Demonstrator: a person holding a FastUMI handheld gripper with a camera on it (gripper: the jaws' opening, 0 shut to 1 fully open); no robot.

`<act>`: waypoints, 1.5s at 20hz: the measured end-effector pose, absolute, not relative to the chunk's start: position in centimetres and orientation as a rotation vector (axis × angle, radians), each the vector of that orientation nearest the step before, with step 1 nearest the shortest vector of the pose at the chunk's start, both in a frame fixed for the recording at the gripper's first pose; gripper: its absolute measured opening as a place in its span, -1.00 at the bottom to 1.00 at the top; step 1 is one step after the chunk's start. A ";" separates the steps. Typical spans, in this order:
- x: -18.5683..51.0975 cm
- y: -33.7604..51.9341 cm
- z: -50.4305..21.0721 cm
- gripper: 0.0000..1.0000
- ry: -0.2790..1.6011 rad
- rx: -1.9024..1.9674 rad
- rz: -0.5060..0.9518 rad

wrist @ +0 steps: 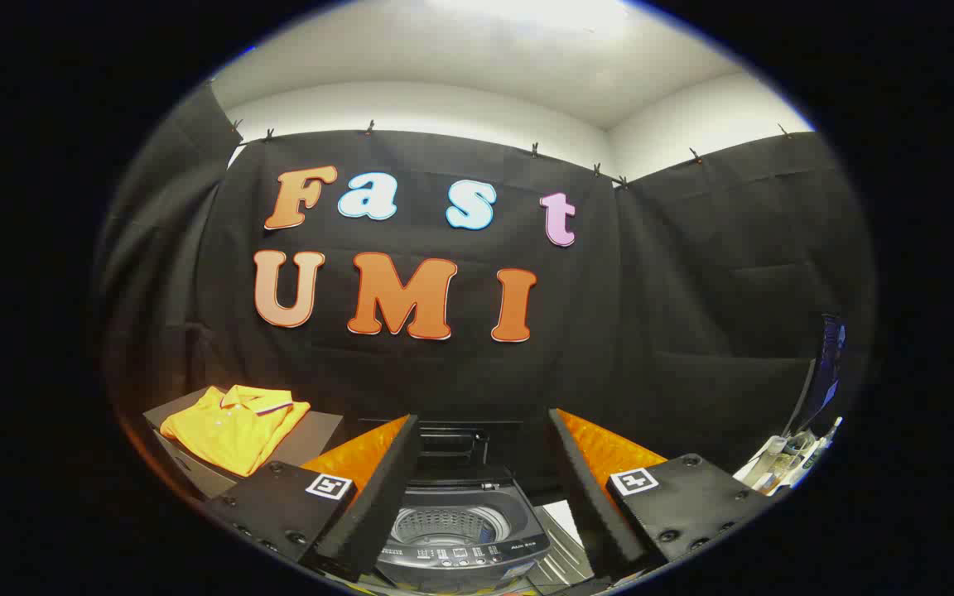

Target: Put the clothes into the washing machine and then close the washing machine lid.

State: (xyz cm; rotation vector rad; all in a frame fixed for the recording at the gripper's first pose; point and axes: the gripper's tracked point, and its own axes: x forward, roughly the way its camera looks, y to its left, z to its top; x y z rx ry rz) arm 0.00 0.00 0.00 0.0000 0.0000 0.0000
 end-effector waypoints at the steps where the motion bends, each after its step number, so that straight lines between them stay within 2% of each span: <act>1: 0.2 0.5 0.1 0.95 -0.007 0.006 -0.001; 8: 0.2 3.4 0.1 0.95 -0.023 0.018 0.006; 26: -0.3 4.5 -0.6 0.95 -0.003 0.157 -0.002; 30: -0.4 7.8 -0.9 0.96 0.025 0.162 0.091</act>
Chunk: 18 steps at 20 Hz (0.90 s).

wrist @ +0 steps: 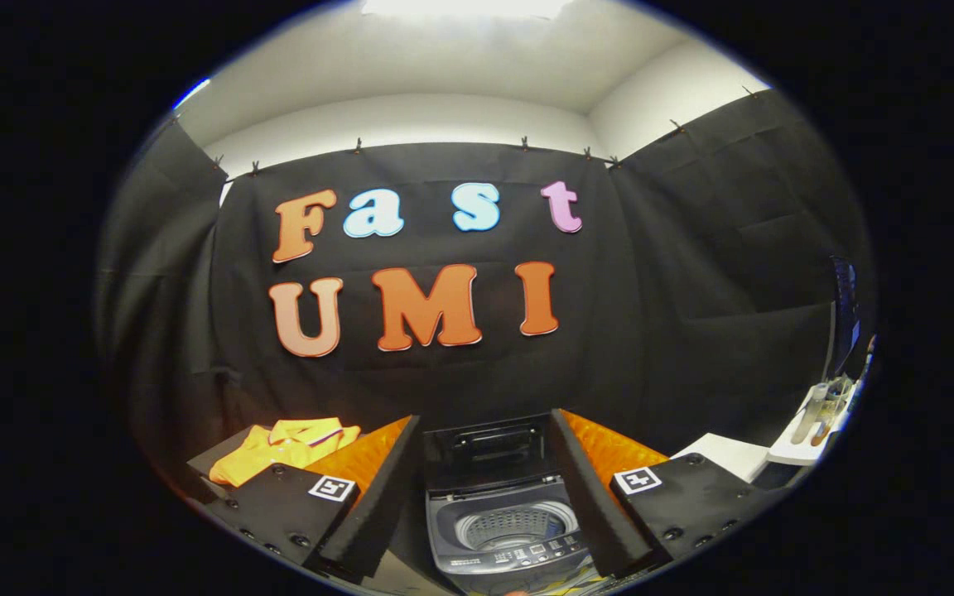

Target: Put the clothes into the washing machine and then close the washing machine lid.

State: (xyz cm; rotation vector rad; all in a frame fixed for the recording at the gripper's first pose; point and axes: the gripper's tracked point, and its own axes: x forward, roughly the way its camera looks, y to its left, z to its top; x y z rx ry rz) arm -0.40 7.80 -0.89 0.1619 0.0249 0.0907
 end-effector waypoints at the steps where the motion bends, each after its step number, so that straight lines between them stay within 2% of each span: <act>1: -0.4 8.6 -1.3 0.97 0.043 0.149 0.123; 7: 2.5 14.6 1.5 0.97 0.058 0.103 0.217; 11: 5.2 21.7 2.6 0.97 0.128 0.107 0.362; 18: 10.6 34.8 -0.1 0.98 0.403 0.094 0.562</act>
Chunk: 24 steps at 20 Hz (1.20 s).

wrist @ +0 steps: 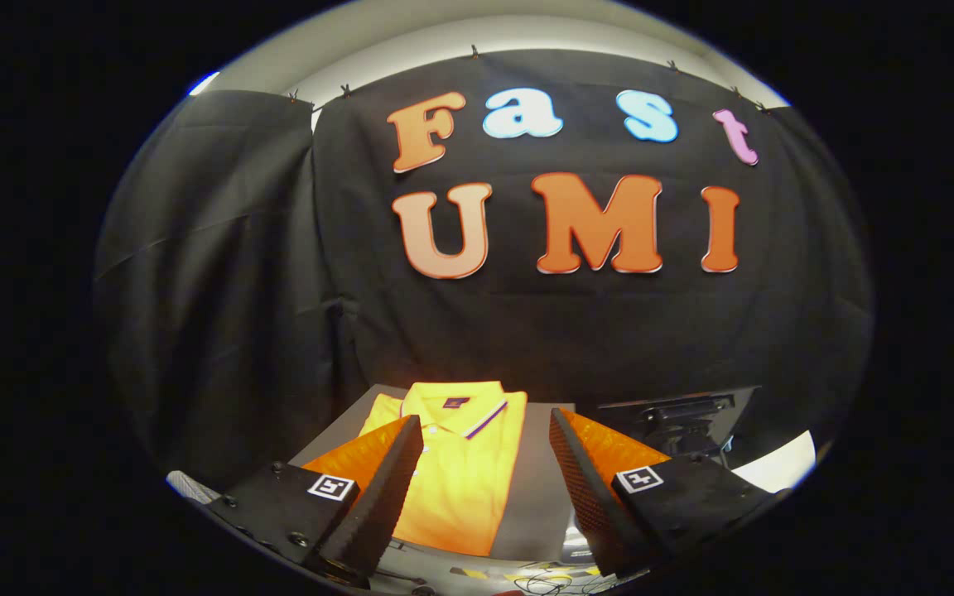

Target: Put the clothes into the washing machine and then close the washing machine lid.

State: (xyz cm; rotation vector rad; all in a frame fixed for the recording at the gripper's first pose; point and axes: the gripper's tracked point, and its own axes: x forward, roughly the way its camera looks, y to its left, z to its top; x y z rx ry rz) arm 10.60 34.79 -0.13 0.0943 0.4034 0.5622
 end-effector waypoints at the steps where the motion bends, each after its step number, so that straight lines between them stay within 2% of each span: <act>1: 11.3 36.2 -1.2 0.98 0.451 0.084 0.577; 7: 13.7 42.4 -9.0 0.98 0.783 0.086 0.631; 11: 14.9 43.1 -13.0 0.98 0.955 0.094 0.595; 16: 12.4 45.3 -16.7 0.98 1.132 0.027 0.649; 22: 11.8 45.7 -16.7 0.96 1.121 -0.250 0.672; 24: 11.8 45.5 -16.5 0.81 1.157 -0.244 0.673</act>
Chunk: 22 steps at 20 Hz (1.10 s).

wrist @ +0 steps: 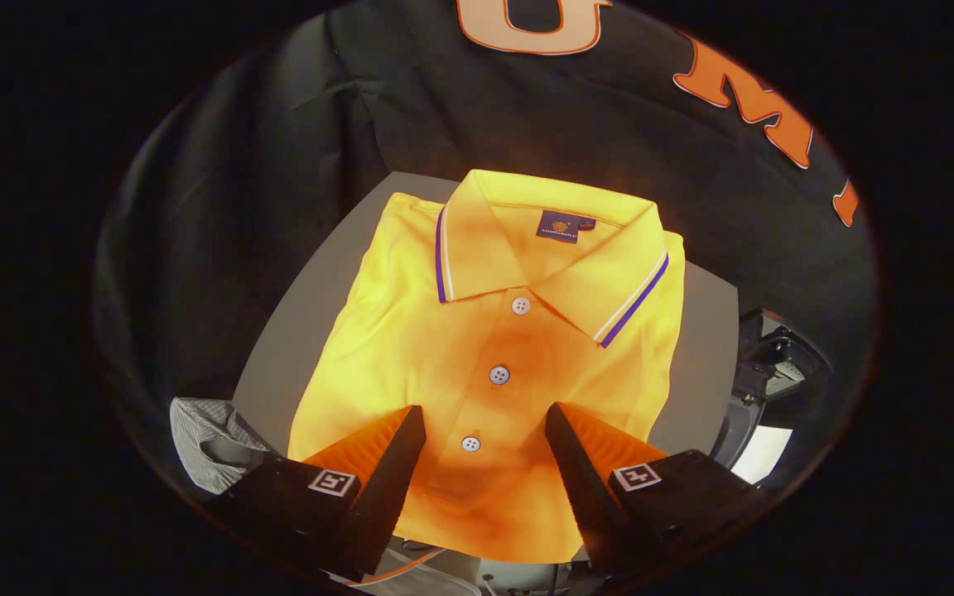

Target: Put the clothes into the washing machine and then close the washing machine lid.

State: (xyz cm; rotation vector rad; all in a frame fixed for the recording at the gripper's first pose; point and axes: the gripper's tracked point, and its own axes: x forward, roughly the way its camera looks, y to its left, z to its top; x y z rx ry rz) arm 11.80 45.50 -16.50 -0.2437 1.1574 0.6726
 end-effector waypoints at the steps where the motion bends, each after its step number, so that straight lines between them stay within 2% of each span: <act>1: 11.8 45.3 -16.5 0.74 1.161 -0.253 0.676; 4: 11.7 45.4 -16.9 0.52 1.147 -0.299 0.728; 6: 11.7 45.8 -16.4 0.12 1.127 -0.284 0.771; 8: 12.2 46.0 -16.2 -0.68 1.093 -0.259 0.773; 9: 12.3 45.8 -16.2 -0.68 1.060 -0.250 0.779; 10: 12.3 45.9 -16.2 -0.81 1.018 -0.232 0.797; 11: 12.2 46.0 -16.1 -0.83 0.968 -0.203 0.810; 14: 12.5 46.2 -15.8 -0.83 0.739 -0.099 0.825; 17: 12.4 45.9 -14.6 -0.84 0.504 -0.010 0.777; 22: 11.8 45.3 -10.2 -0.84 0.239 0.029 0.726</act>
